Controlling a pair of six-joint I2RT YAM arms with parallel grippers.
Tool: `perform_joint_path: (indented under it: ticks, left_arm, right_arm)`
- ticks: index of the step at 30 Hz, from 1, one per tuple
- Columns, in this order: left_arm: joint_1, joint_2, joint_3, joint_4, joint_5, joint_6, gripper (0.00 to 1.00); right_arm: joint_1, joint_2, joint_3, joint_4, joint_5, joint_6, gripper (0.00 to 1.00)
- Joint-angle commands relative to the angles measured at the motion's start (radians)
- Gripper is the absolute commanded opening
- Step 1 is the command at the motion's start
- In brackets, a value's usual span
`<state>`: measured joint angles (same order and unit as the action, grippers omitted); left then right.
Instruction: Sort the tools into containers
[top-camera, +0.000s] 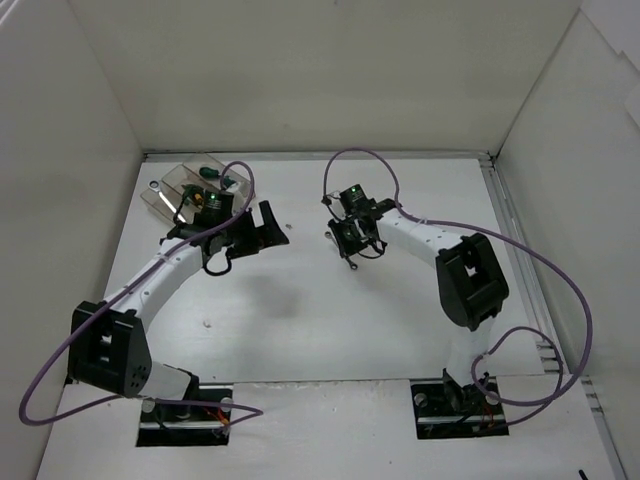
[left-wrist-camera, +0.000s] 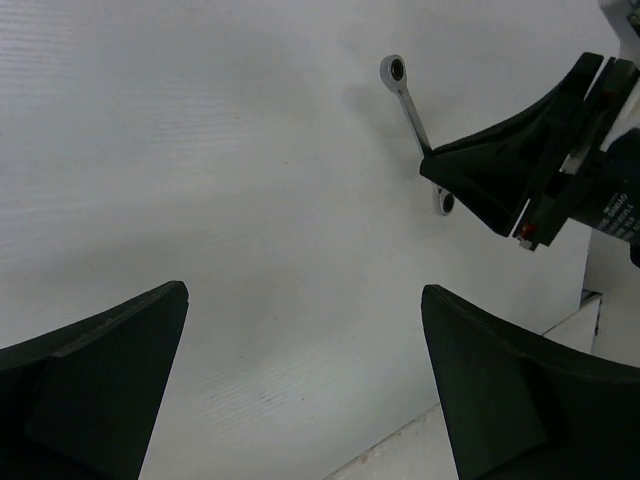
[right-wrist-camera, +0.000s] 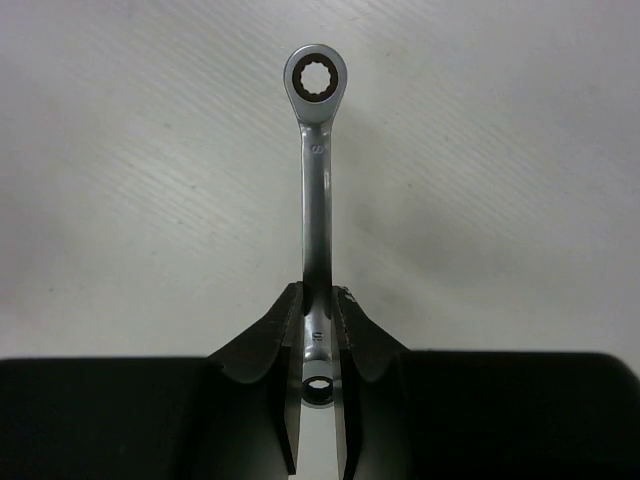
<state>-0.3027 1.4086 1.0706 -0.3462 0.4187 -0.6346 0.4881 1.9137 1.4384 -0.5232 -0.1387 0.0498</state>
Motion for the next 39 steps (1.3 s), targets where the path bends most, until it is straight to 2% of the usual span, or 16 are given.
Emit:
perform_joint_path:
  ticks: [1,7,18,21,23,26,27,29,30,31,32,33,36,37,38,39]
  left_arm:
    - [-0.013,0.007,0.041,0.13,0.071,-0.109,1.0]
    - [-0.064,0.032,0.051,0.259,0.068,-0.235,0.98]
    - [-0.148,0.161,0.19,0.311,0.065,-0.295,0.91]
    - [-0.159,0.191,0.213,0.309,0.068,-0.297,0.86]
    - [-0.159,0.21,0.218,0.308,0.072,-0.301,0.79]
    - [-0.17,0.216,0.207,0.314,0.086,-0.309,0.62]
    - [-0.179,0.216,0.203,0.32,0.084,-0.312,0.53]
    - [-0.179,0.217,0.189,0.329,0.089,-0.321,0.41]
    - [-0.179,0.217,0.189,0.335,0.092,-0.33,0.3]
    - [-0.179,0.219,0.187,0.337,0.095,-0.333,0.24]
    - [-0.179,0.22,0.187,0.339,0.101,-0.335,0.1]
    - [-0.179,0.222,0.189,0.339,0.104,-0.338,0.03]
    - [-0.179,0.216,0.195,0.339,0.106,-0.332,0.0]
    - [-0.179,0.211,0.195,0.339,0.106,-0.332,0.0]
    - [-0.179,0.207,0.195,0.339,0.103,-0.327,0.0]
    - [-0.179,0.198,0.193,0.339,0.103,-0.321,0.0]
  right_arm:
    - [0.017,-0.148,-0.007,0.031,-0.036,0.035,0.0]
    - [0.061,-0.231,-0.036,0.045,-0.078,0.073,0.0]
    - [0.115,-0.32,-0.033,0.052,-0.131,0.124,0.0]
    - [0.116,-0.334,-0.03,0.055,-0.131,0.127,0.0]
    - [0.118,-0.349,-0.029,0.057,-0.127,0.127,0.0]
    - [0.118,-0.355,-0.026,0.057,-0.134,0.128,0.0]
    - [0.116,-0.354,-0.026,0.058,-0.134,0.13,0.0]
    - [0.116,-0.354,-0.023,0.058,-0.131,0.13,0.0]
    - [0.113,-0.354,-0.021,0.061,-0.125,0.13,0.0]
    - [0.119,-0.354,-0.015,0.061,-0.127,0.131,0.0]
    - [0.116,-0.355,-0.012,0.063,-0.128,0.13,0.0]
    - [0.118,-0.354,-0.009,0.065,-0.13,0.13,0.0]
    - [0.118,-0.344,0.005,0.061,-0.133,0.134,0.0]
    - [0.118,-0.343,0.01,0.065,-0.13,0.142,0.04]
    - [0.116,-0.343,0.011,0.061,-0.13,0.145,0.26]
    - [0.115,-0.343,0.011,0.061,-0.124,0.147,0.37]
